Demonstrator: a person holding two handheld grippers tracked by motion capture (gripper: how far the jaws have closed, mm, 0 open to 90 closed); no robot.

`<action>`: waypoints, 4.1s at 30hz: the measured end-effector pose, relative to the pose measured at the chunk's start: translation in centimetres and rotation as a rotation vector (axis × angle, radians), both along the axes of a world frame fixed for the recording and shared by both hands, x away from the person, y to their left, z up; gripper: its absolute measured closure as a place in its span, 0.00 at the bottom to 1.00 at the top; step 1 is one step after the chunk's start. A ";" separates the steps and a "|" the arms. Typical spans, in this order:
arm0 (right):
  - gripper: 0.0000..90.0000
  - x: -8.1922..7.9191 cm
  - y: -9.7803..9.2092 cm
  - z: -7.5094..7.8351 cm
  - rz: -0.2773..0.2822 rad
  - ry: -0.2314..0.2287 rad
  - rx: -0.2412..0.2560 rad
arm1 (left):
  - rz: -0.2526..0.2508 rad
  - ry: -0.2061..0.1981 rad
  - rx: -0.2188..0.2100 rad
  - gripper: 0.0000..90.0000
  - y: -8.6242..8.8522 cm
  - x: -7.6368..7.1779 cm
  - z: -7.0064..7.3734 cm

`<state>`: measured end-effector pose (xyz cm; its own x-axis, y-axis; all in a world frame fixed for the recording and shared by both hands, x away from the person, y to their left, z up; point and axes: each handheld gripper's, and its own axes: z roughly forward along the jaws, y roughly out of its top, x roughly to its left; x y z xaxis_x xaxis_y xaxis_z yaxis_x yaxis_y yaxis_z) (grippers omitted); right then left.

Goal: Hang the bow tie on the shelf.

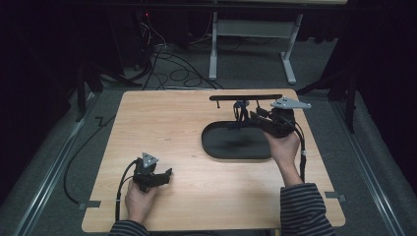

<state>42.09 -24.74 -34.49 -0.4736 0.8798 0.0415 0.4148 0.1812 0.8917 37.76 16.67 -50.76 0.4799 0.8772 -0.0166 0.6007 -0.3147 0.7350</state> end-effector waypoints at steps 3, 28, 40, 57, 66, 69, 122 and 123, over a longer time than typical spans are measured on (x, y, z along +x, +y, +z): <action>0.76 -0.2 -0.3 -0.1 0.000 0.005 0.010 | 0.000 0.000 0.000 0.25 0.0 0.0 0.0; 0.72 -3.1 -2.7 -0.5 -0.007 -0.001 0.048 | 0.001 0.001 -0.001 0.24 0.0 0.0 0.0; 0.72 -4.5 -3.8 -0.8 -0.016 -0.005 0.056 | 0.001 0.001 -0.001 0.24 0.0 0.0 0.0; 0.72 -6.3 -5.4 -1.6 -0.042 -0.006 0.074 | 0.000 0.000 -0.001 0.24 0.0 0.0 0.0; 0.71 -7.3 -5.5 -2.0 -0.032 -0.003 0.075 | 0.000 0.001 -0.001 0.24 0.0 0.0 0.0; 0.71 -7.5 -5.5 -2.2 -0.028 -0.003 0.076 | 0.000 0.001 -0.001 0.24 0.0 0.0 0.0; 0.71 -10.1 -4.0 -6.3 0.018 0.072 0.117 | 0.001 0.001 -0.001 0.24 0.0 0.0 0.0; 0.71 -10.1 -4.0 -6.3 0.021 0.071 0.116 | 0.000 0.001 -0.001 0.24 0.0 0.0 0.0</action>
